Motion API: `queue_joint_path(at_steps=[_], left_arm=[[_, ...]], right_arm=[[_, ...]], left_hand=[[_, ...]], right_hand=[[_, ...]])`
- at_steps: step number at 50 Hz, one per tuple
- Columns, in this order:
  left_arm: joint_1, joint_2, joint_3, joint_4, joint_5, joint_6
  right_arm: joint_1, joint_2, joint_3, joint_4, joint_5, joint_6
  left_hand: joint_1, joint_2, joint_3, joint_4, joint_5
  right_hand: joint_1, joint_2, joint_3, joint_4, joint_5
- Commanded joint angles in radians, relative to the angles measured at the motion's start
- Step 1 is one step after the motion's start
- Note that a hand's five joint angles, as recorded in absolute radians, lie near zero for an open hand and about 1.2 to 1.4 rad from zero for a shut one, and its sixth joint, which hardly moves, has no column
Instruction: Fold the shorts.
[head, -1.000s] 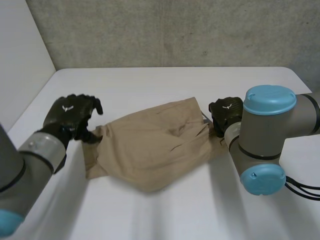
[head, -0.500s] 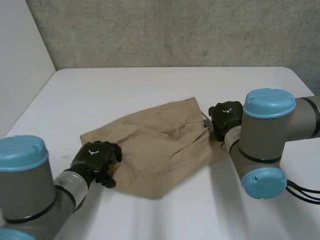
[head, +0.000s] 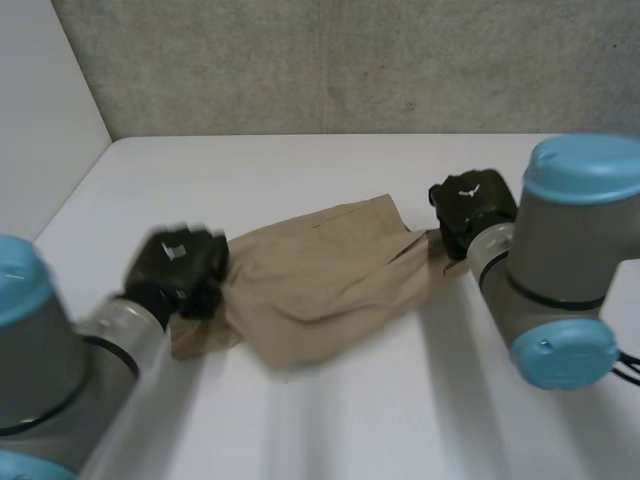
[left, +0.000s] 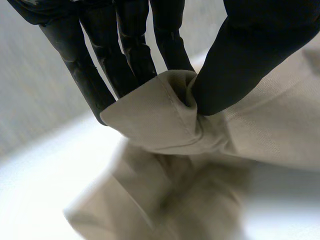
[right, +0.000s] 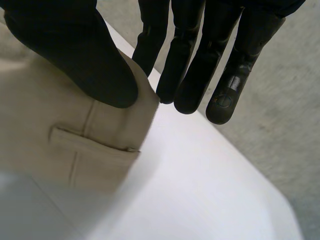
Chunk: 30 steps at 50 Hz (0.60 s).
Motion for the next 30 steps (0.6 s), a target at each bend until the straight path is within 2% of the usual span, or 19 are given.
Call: queue_joint_path(at_steps=[1,6,8,13,21,24,30], left_arm=[[0.006,0.392,0.177,-0.089,0.007,0.085],[0.017,0.432,0.352,-0.155,0.007,0.083],[0.027,0.432,0.477,-0.222,0.006,0.083],[0.044,0.422,0.584,-0.268,0.006,0.083],[0.064,0.378,0.527,-0.29,0.012,0.086],[0.081,0.285,0.464,-0.293,0.039,0.085],[0.103,0.065,0.434,-0.288,0.078,0.083]], right_arm=[[0.007,-0.232,-0.04,0.106,-0.005,-0.171],[0.008,-0.393,-0.154,0.095,-0.008,-0.173],[0.004,-0.411,-0.169,0.095,-0.009,-0.173],[-0.003,-0.484,-0.231,0.106,-0.025,-0.185],[-0.001,-0.459,-0.208,0.23,-0.049,-0.25],[0.007,-0.39,-0.173,0.278,-0.054,-0.257],[0.007,-0.234,-0.154,0.272,-0.057,-0.257]], left_hand=[[0.268,0.2,0.21,0.206,0.262],[0.268,0.2,0.21,0.206,0.262],[0.268,0.2,0.21,0.206,0.262],[0.268,0.2,0.21,0.206,0.262],[0.268,0.2,0.21,0.206,0.262],[0.268,0.2,0.21,0.206,0.262],[0.268,0.2,0.21,0.206,0.262]], right_hand=[[0.43,0.223,0.213,0.205,0.22],[0.43,0.223,0.213,0.205,0.22],[0.43,0.223,0.213,0.205,0.22],[0.43,0.223,0.213,0.205,0.22],[0.43,0.223,0.213,0.205,0.22],[0.43,0.223,0.213,0.205,0.22],[0.43,0.223,0.213,0.205,0.22]])
